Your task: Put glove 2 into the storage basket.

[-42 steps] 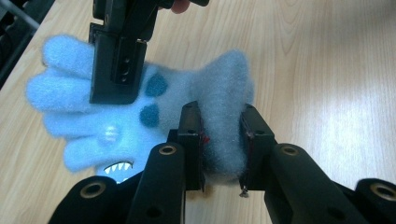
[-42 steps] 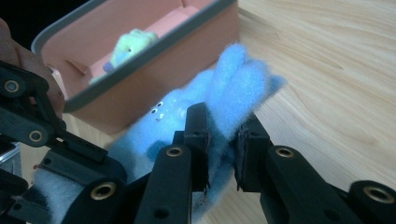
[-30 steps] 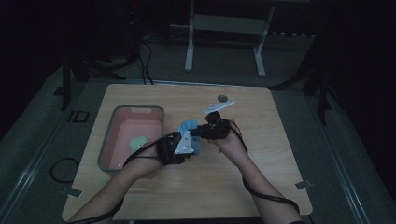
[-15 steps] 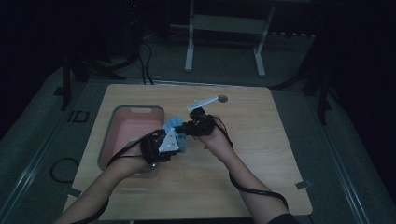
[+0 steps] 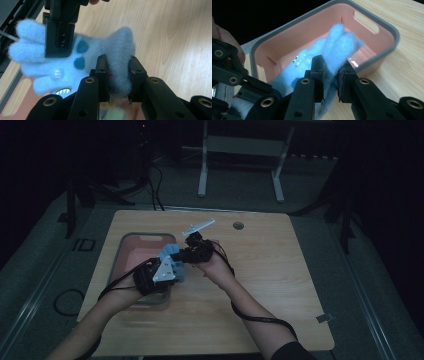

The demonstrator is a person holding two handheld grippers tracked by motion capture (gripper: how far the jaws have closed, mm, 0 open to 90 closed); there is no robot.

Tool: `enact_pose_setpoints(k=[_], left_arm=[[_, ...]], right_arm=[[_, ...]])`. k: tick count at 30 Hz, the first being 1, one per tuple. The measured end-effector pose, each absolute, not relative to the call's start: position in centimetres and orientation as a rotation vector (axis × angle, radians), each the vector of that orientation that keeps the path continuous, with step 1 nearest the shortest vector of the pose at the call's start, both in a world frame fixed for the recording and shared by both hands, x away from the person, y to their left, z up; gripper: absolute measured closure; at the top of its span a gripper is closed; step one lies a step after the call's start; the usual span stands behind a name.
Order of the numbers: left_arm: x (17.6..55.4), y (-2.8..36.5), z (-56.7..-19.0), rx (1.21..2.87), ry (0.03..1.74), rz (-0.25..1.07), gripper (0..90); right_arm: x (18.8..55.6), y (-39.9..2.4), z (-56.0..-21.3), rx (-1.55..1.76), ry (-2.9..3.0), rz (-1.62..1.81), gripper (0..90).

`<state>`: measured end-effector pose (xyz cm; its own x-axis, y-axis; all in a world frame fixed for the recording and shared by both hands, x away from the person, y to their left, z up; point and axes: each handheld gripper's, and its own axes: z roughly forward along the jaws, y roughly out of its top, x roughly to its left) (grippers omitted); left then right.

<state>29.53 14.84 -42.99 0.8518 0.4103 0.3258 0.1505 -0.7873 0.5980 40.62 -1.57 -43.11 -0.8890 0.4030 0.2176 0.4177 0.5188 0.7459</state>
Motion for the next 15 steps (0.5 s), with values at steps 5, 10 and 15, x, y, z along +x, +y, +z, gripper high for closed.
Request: enact_pose_setpoints(k=[5,10,15], left_arm=[[29.3,16.3,-43.2,2.459,0.438,0.612,75.1],[29.1,17.5,-43.4,2.465,0.465,0.606,75.1],[29.1,18.8,-43.8,2.461,0.502,0.613,75.1]], right_arm=[[40.6,0.3,-43.1,-0.708,-2.721,-1.343,77.9],[40.6,1.7,-43.3,-0.685,-2.709,-1.342,77.9],[40.6,3.3,-43.5,-0.676,-2.704,-1.347,77.9]])
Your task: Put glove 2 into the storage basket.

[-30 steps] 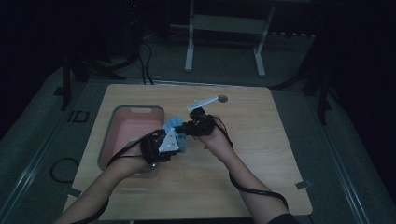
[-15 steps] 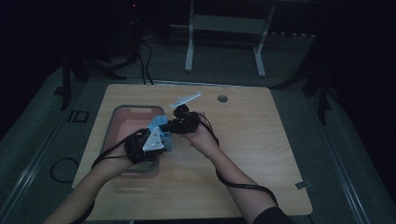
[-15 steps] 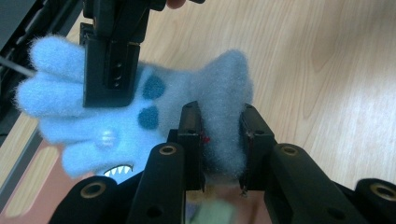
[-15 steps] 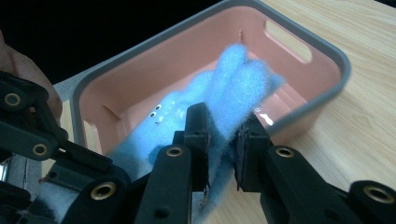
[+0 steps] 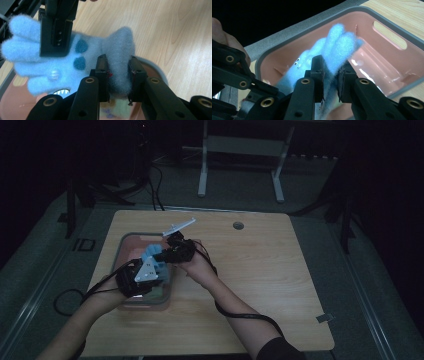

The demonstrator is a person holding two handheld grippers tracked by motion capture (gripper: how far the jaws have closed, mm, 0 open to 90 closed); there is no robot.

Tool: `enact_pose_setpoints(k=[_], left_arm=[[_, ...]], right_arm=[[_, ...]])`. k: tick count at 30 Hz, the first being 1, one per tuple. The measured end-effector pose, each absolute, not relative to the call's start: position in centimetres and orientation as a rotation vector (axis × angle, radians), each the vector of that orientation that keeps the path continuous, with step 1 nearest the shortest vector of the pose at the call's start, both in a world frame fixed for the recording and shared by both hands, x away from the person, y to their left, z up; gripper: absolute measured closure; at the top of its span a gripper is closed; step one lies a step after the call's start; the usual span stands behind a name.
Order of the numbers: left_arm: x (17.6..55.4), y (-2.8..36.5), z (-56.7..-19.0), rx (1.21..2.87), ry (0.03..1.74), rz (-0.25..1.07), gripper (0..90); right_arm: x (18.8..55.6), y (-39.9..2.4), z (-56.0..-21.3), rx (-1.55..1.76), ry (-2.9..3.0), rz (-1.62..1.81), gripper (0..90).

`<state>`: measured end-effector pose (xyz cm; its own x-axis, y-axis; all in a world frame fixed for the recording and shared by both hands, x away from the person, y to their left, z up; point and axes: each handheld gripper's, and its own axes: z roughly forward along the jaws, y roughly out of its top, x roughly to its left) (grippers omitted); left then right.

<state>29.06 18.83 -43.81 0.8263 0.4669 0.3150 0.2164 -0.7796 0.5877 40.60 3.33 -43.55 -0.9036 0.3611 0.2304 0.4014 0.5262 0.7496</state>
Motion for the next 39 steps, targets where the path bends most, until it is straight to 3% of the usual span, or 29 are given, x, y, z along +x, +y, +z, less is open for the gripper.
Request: enact_pose_setpoints(k=[25,38,39], left_arm=[[30.7,20.0,-49.0,2.57,0.605,0.479,74.8],[31.2,19.9,-49.3,2.548,0.646,0.442,71.1],[31.3,19.9,-49.2,2.541,0.656,0.446,68.3]], right_arm=[[41.6,6.6,-49.5,-0.749,-2.77,-1.138,75.6],[42.0,5.1,-48.5,-0.797,-2.768,-1.208,51.0],[42.0,4.7,-48.1,-0.796,-2.755,-1.236,45.9]])
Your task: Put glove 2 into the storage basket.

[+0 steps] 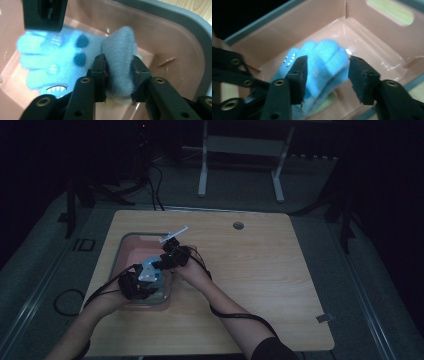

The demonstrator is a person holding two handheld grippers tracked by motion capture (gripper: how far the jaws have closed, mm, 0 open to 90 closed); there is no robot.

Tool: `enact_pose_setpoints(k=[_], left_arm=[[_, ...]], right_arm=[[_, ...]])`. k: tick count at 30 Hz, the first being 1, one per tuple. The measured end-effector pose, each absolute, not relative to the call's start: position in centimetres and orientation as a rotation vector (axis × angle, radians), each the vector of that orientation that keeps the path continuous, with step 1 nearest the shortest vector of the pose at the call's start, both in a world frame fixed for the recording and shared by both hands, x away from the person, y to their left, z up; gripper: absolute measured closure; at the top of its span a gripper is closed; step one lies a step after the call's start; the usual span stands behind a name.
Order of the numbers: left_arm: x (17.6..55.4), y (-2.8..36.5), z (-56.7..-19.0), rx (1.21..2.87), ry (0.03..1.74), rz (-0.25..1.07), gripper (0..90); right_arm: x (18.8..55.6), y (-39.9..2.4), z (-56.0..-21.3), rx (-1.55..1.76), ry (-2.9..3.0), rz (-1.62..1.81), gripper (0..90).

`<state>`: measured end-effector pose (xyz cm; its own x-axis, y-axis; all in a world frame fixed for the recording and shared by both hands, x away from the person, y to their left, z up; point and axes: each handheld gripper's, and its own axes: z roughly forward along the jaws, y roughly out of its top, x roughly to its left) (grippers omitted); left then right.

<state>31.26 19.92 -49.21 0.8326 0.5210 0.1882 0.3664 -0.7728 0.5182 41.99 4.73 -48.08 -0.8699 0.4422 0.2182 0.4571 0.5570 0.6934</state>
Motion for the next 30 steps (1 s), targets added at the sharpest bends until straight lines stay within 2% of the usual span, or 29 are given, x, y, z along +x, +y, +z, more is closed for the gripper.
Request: enact_pose_setpoints(k=[5,6,9,13,18,30], left_arm=[[31.1,20.1,-48.7,2.483,0.714,0.465,45.8],[31.2,20.1,-48.4,2.463,0.731,0.461,41.4],[31.1,20.2,-47.7,2.409,0.774,0.457,23.3],[30.9,20.0,-46.8,2.356,0.784,0.465,10.7],[30.2,19.0,-46.0,2.248,0.784,0.496,3.4],[29.7,15.5,-45.9,2.163,0.715,0.408,3.3]], right_arm=[[41.4,3.3,-46.7,-0.766,-2.749,-1.302,35.3],[41.3,3.0,-46.5,-0.755,-2.747,-1.308,30.5],[41.0,1.9,-45.9,-0.729,-2.722,-1.332,22.7],[40.6,0.4,-45.5,-0.71,-2.7,-1.363,17.1],[40.1,-1.5,-45.3,-0.683,-2.742,-1.355,15.4],[39.5,-6.2,-46.1,-0.714,-2.784,-1.356,14.7]])
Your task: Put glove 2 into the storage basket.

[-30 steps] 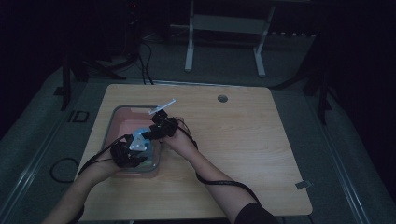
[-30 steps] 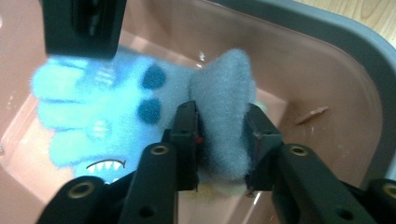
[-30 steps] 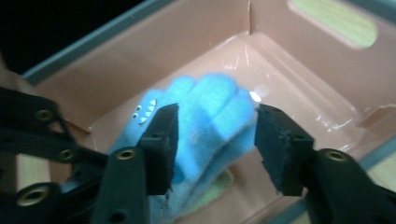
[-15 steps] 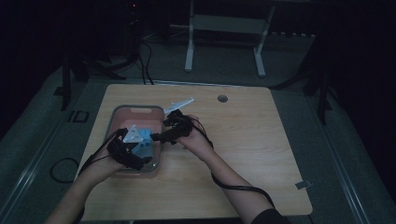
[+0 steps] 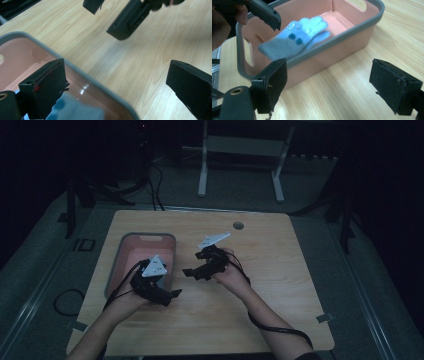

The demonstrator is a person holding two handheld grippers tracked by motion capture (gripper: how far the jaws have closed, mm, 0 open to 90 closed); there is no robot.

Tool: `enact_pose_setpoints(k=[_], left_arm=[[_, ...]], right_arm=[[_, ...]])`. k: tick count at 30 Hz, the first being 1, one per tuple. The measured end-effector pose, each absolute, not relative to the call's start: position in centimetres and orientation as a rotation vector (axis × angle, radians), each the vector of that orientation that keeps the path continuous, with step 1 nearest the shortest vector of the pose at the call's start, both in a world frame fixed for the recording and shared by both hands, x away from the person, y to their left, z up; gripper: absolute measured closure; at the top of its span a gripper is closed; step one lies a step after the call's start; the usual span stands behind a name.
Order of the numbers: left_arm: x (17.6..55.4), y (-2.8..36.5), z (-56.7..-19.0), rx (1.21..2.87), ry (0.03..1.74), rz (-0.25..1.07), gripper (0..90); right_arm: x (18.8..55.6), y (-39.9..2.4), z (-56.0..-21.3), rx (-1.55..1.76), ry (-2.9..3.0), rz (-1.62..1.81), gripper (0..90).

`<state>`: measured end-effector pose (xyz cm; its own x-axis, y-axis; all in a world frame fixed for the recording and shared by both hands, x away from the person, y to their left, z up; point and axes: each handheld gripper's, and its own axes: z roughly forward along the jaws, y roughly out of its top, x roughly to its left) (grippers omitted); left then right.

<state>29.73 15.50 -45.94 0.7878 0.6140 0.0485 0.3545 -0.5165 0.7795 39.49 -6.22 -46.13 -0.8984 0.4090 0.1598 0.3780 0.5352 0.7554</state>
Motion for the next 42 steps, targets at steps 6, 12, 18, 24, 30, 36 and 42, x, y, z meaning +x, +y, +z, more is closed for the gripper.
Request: enact_pose_setpoints(k=[6,12,18,24,30,36,42], left_arm=[[29.4,13.5,-46.4,2.155,0.674,0.364,3.4],[29.3,11.8,-46.9,2.153,0.634,0.339,3.4],[29.2,10.1,-47.5,2.161,0.6,0.309,3.4],[29.0,8.8,-48.2,2.167,0.563,0.291,3.4],[28.8,7.6,-49.2,2.168,0.536,0.255,3.4],[28.6,6.7,-50.0,2.174,0.507,0.236,3.4],[28.3,6.1,-51.1,2.174,0.495,0.213,3.4]], right_arm=[[38.9,-8.1,-46.9,0.693,2.72,1.334,14.7],[38.3,-9.9,-48.0,0.687,2.733,1.319,14.4],[38.1,-11.7,-49.0,0.724,2.727,1.313,14.3],[37.9,-13.4,-50.0,0.743,2.721,1.311,14.4],[37.2,-15.0,-51.0,0.747,2.717,1.284,14.4],[36.7,-16.3,-52.0,0.767,2.714,1.293,14.4],[36.0,-17.5,-52.8,0.787,2.701,1.295,14.3]])
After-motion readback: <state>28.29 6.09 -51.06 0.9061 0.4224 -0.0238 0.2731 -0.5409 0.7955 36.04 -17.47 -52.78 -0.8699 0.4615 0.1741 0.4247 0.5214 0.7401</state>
